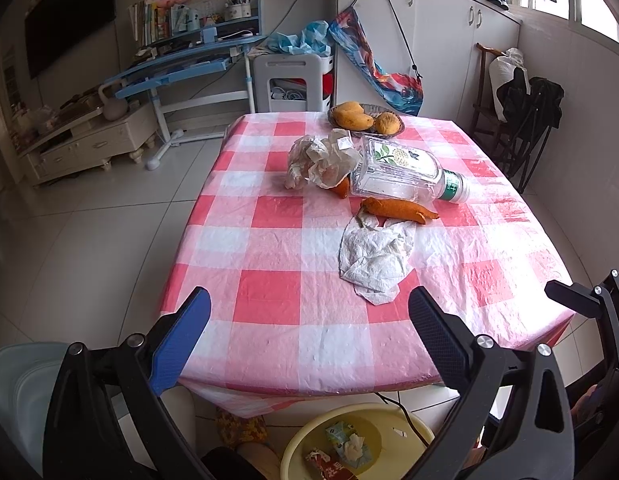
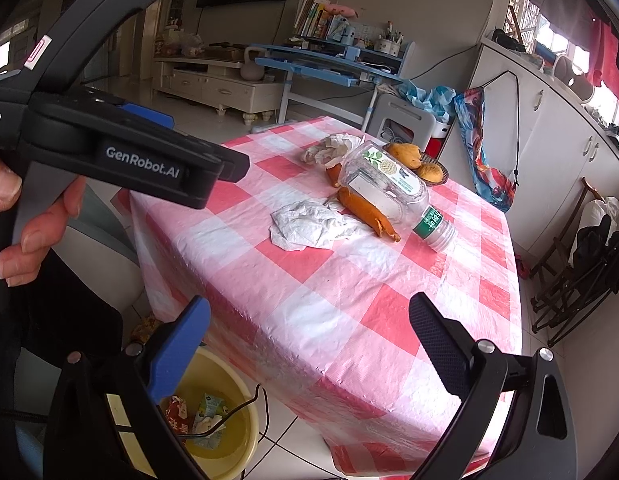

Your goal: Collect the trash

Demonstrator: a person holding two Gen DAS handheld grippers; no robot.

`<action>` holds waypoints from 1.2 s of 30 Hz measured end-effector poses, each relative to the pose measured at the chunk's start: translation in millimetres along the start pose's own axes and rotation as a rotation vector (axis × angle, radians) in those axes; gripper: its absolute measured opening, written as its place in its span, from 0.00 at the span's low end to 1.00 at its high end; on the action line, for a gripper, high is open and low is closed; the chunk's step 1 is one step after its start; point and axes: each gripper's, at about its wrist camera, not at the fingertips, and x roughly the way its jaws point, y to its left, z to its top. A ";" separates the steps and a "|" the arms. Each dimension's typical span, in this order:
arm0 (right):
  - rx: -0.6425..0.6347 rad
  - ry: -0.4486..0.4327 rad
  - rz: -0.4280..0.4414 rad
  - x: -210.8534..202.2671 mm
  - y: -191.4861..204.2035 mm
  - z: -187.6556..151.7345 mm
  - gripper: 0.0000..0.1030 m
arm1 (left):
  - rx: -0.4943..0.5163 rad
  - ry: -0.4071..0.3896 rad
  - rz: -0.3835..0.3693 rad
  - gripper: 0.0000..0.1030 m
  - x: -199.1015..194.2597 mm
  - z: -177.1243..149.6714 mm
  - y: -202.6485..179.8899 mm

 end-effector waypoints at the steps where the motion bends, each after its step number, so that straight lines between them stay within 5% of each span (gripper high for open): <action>1: -0.002 0.000 -0.001 -0.2 0.2 0.1 0.92 | 0.000 0.001 0.000 0.93 0.0 0.0 0.0; 21: 0.005 0.003 -0.003 1.4 -2.0 -0.5 0.92 | -0.027 0.004 0.025 0.93 4.5 -1.5 11.5; 36: 0.143 0.048 0.045 21.8 -30.8 9.8 0.92 | -0.316 0.076 0.030 0.93 24.2 -1.0 70.3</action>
